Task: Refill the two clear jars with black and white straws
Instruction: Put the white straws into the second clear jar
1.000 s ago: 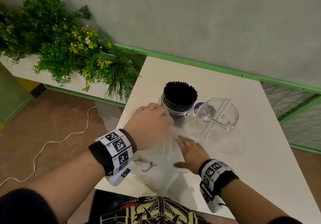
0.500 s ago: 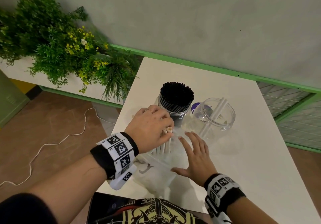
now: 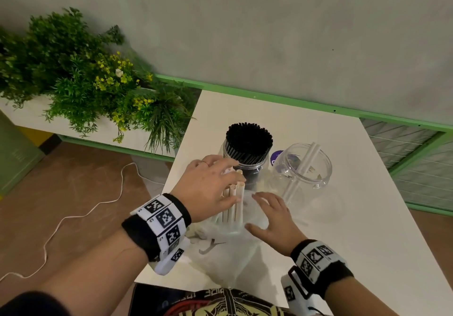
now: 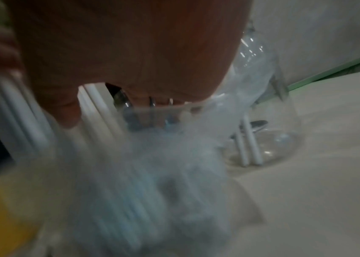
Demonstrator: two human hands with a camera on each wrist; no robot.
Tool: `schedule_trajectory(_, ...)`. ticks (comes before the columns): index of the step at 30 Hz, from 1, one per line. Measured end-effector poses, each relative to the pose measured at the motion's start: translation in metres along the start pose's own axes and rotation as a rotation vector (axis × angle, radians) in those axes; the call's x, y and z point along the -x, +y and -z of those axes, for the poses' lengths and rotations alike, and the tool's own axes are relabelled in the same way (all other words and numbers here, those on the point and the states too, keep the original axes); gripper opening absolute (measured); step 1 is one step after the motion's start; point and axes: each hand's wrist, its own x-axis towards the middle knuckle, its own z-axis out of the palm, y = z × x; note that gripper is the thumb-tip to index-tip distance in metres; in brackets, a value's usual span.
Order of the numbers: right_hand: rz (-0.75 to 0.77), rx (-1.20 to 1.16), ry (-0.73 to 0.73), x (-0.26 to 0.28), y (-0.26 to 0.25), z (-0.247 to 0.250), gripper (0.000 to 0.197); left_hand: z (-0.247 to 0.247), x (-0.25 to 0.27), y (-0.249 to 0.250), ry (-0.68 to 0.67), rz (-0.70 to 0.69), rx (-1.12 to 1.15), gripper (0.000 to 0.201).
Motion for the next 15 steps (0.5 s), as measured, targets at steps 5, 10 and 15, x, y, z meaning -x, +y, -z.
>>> schedule_trajectory(5,0.152,-0.588,0.07,-0.02,-0.05,0.03,0.079,0.003,0.0,-0.001,0.027,-0.028,0.064,0.063)
schedule_trajectory(10,0.138,-0.744,-0.036,-0.037,-0.059,0.034,0.091,0.007,0.012,-0.014,-0.023,0.144,0.041,0.105)
schedule_trajectory(15,0.129,-0.722,0.031,-0.043,-0.068,0.024,0.076,-0.004,0.016,-0.023,0.038,0.165,0.173,0.083)
